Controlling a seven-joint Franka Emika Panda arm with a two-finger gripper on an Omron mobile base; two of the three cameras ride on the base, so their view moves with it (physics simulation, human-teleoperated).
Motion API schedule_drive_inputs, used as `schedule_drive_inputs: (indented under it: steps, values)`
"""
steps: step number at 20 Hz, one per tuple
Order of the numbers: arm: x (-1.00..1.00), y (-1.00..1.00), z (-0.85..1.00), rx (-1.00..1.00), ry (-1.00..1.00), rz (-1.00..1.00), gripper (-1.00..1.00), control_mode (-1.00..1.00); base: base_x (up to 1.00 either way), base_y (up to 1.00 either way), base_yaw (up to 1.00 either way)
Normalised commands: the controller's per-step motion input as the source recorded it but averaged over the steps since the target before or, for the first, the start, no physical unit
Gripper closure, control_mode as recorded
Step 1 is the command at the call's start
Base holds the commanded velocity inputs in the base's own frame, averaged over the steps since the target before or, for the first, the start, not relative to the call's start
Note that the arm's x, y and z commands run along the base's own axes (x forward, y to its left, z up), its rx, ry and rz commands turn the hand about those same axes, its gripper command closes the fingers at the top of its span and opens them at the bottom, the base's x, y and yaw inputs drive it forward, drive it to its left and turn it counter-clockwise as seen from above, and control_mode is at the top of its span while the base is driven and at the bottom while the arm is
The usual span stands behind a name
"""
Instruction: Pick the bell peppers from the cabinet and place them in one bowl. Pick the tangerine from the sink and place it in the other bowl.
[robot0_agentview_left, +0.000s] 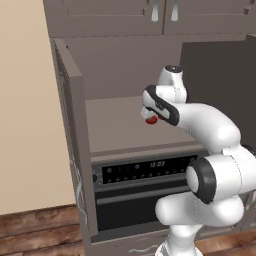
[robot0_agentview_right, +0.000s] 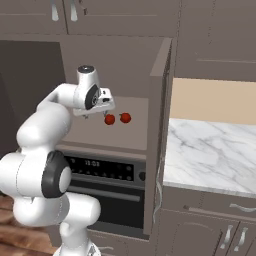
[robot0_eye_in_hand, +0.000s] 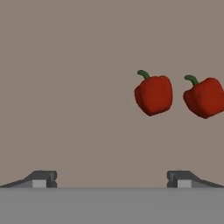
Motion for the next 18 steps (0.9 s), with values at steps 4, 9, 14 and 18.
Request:
schedule_drive_inputs:
  steps: [4,9,14,18]
  values:
    - [0.40,-0.08,0.00,-0.01,0.01,0.05,-1.00,-1.00,0.00,0.00,0.00]
    - [0.35,-0.15,0.00,0.00,0.01,0.02,-1.00,-1.00,0.00,0.00,0.00]
    - [0.09,-0.09,0.00,0.00,0.00,0.00,-1.00,-1.00,0.00,0.00,0.00]
    - [0.17,-0.02,-0.01,0.00,0.00,0.00,-1.00,-1.00,0.00,0.00,0.00]
